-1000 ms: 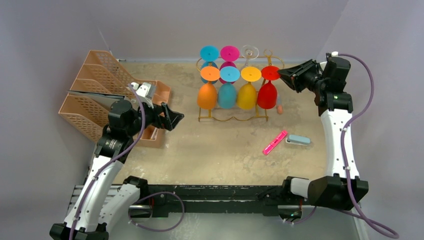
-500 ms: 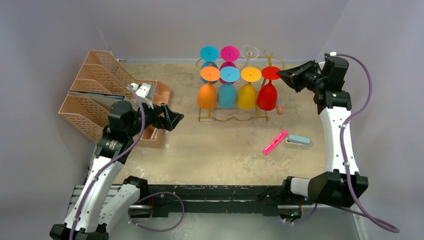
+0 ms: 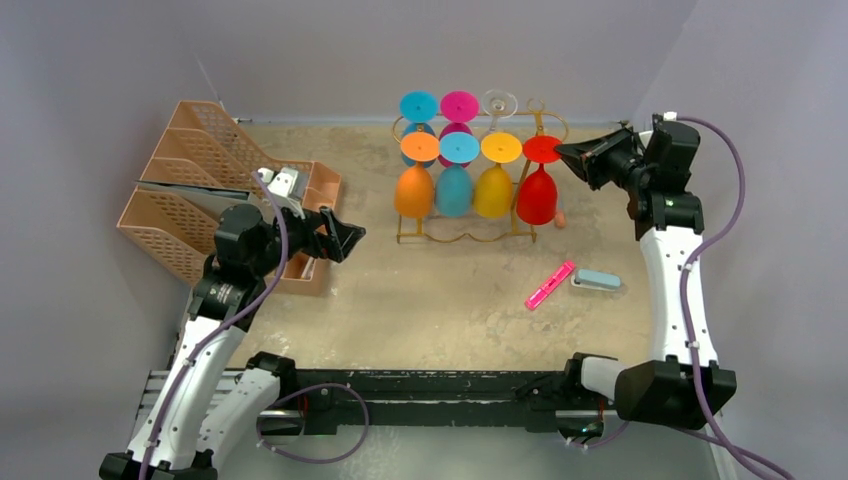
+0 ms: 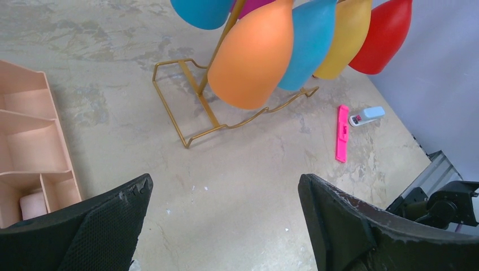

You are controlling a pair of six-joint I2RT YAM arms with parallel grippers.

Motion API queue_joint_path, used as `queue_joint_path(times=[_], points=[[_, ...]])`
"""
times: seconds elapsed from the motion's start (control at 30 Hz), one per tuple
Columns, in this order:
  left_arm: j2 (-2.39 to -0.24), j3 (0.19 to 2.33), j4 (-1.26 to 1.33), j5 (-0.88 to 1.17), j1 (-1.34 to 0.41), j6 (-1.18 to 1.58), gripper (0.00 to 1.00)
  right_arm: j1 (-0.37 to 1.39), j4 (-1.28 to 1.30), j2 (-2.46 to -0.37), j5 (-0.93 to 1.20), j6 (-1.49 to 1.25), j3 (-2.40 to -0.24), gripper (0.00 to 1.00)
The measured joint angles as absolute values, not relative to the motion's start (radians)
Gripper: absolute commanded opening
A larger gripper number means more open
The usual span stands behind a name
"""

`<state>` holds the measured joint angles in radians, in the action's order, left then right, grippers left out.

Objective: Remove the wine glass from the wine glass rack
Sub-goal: Pick up the wine glass from the wine rack.

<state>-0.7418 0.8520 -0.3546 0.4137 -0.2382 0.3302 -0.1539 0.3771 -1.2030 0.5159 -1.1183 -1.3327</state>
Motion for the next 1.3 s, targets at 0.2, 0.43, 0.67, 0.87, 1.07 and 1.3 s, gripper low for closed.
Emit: queue_joint_path(times=[0.2, 0.43, 0.67, 0.87, 1.07, 1.3], points=[[-0.698, 0.824, -0.354, 0.384, -0.238, 0.33, 1.0, -0.156, 0.345, -1.196, 0.516, -1.16, -1.299, 0.0], [-0.688, 0.82, -0.356, 0.37, -0.238, 0.331, 1.0, -0.158, 0.341, -1.156, 0.508, -1.16, -1.277, 0.0], [-0.715, 0.821, -0.361, 0.365, -0.238, 0.336, 1.0, -0.158, 0.354, -1.119, 0.48, -1.151, -1.273, 0.0], [-0.771, 0.825, -0.399, 0.344, -0.238, 0.35, 1.0, -0.158, 0.389, -1.105, 0.466, -1.129, -1.273, 0.0], [-0.772, 0.828, -0.41, 0.345, -0.238, 0.353, 1.0, -0.158, 0.448, -1.087, 0.455, -1.051, -1.293, 0.0], [-0.756, 0.828, -0.413, 0.357, -0.238, 0.356, 0.99, -0.158, 0.5, -1.056, 0.465, -0.979, -1.314, 0.0]])
